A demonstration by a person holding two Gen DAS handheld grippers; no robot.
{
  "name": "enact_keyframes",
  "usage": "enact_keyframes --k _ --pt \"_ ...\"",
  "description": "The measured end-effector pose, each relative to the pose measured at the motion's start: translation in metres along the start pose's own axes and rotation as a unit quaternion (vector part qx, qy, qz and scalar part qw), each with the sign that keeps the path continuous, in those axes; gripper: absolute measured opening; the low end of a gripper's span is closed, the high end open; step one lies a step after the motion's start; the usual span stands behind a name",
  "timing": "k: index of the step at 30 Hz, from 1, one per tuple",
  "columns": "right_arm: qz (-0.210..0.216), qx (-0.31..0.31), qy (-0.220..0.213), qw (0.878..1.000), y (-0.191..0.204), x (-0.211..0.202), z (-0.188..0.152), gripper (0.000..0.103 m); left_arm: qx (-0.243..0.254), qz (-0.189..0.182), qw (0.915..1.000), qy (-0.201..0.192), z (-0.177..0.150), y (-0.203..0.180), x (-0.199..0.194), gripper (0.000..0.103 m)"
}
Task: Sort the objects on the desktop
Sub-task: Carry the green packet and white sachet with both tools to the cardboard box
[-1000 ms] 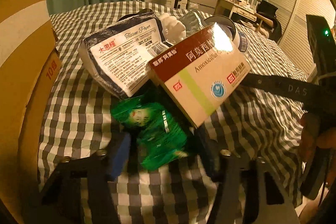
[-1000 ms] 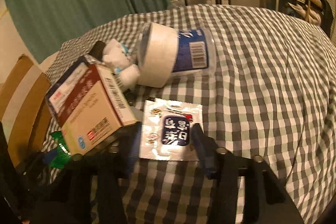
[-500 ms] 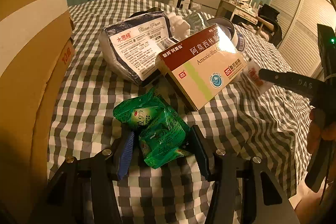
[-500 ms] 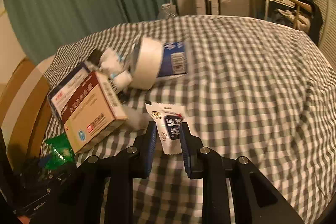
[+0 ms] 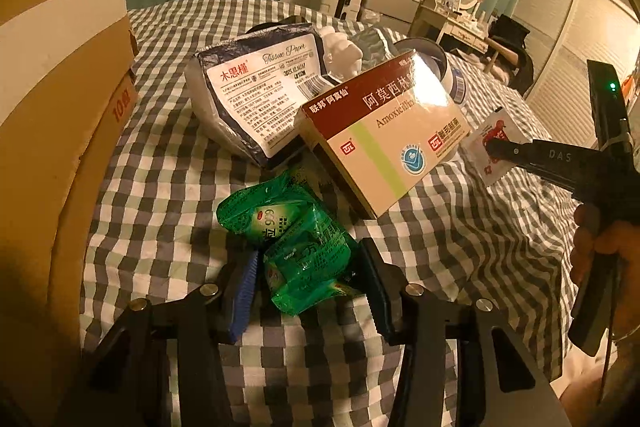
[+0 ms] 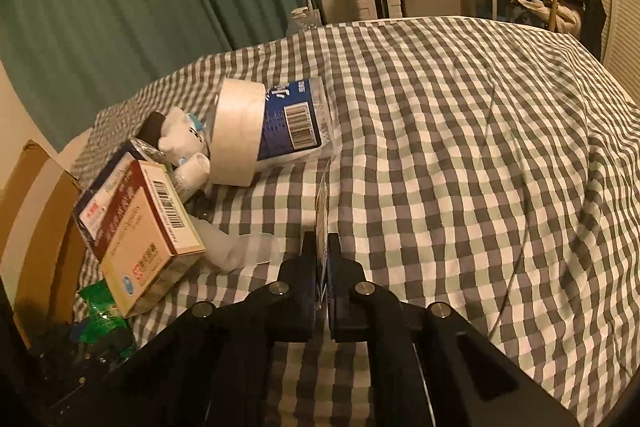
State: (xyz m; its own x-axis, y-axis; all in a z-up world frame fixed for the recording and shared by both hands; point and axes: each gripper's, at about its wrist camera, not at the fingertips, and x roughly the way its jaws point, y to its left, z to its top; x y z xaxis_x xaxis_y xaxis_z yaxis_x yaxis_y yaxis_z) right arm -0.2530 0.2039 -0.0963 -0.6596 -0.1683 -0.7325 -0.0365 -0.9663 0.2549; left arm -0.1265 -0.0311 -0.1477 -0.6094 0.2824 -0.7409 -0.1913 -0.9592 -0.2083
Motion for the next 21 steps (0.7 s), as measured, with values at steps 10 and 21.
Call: enact_keyframes --k 10,21 --pt "0.015 -0.001 -0.009 1.000 0.009 -0.028 -0.005 0.004 -0.004 -0.017 0.9998 -0.011 -0.007 -0.007 -0.024 0.048" --pt "0.047 -0.027 -0.019 0.998 0.051 -0.079 -0.025 0.004 0.014 -0.041 0.9978 -0.050 0.003 -0.032 -0.082 0.048"
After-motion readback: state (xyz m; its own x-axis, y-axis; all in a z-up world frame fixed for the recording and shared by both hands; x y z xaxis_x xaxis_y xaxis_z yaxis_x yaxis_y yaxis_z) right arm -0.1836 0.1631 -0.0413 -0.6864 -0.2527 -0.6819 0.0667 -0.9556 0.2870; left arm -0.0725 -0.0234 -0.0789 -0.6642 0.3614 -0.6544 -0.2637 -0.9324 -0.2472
